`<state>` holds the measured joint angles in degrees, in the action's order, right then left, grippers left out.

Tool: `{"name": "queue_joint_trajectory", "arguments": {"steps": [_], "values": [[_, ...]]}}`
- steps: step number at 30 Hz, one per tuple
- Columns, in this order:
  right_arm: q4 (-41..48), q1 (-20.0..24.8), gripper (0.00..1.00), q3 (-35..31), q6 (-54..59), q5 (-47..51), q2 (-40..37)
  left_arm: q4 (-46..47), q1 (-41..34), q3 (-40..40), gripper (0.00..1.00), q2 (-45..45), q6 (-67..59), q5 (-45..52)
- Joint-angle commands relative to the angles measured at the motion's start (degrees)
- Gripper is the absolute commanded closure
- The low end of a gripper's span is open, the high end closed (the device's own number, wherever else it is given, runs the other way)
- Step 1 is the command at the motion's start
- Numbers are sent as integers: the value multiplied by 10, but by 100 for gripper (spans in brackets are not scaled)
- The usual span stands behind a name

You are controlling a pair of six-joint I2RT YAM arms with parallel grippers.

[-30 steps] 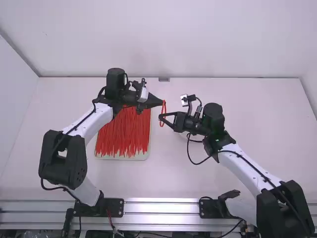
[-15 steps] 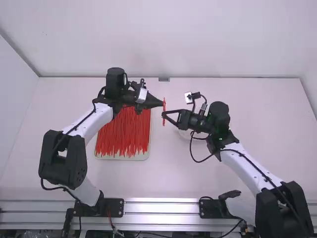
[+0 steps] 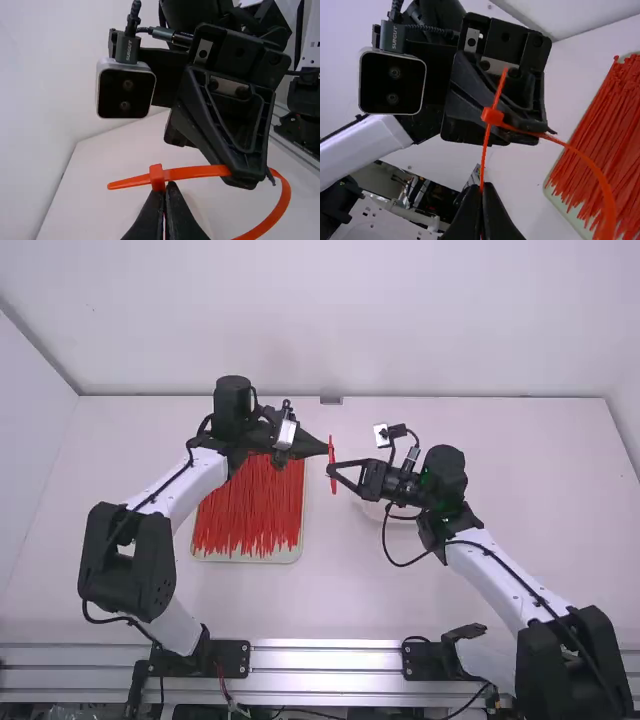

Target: Fasten the cable tie

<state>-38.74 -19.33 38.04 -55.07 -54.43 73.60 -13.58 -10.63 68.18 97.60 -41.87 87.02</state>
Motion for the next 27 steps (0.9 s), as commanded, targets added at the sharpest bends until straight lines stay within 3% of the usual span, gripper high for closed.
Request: {"name": "queue_joint_trajectory", "arguments": {"steps": [1, 8, 27], "values": [[-11, 4, 100, -2, 0, 22, 2, 0, -3, -3, 98, -10, -10, 30], [-10, 24, 100, -2, -2, 23, 2, 0, -3, -3, 98, -10, -10, 30], [-17, 21, 100, -1, -2, 83, 2, -2, -25, -3, 98, -10, -15, 30]]}}
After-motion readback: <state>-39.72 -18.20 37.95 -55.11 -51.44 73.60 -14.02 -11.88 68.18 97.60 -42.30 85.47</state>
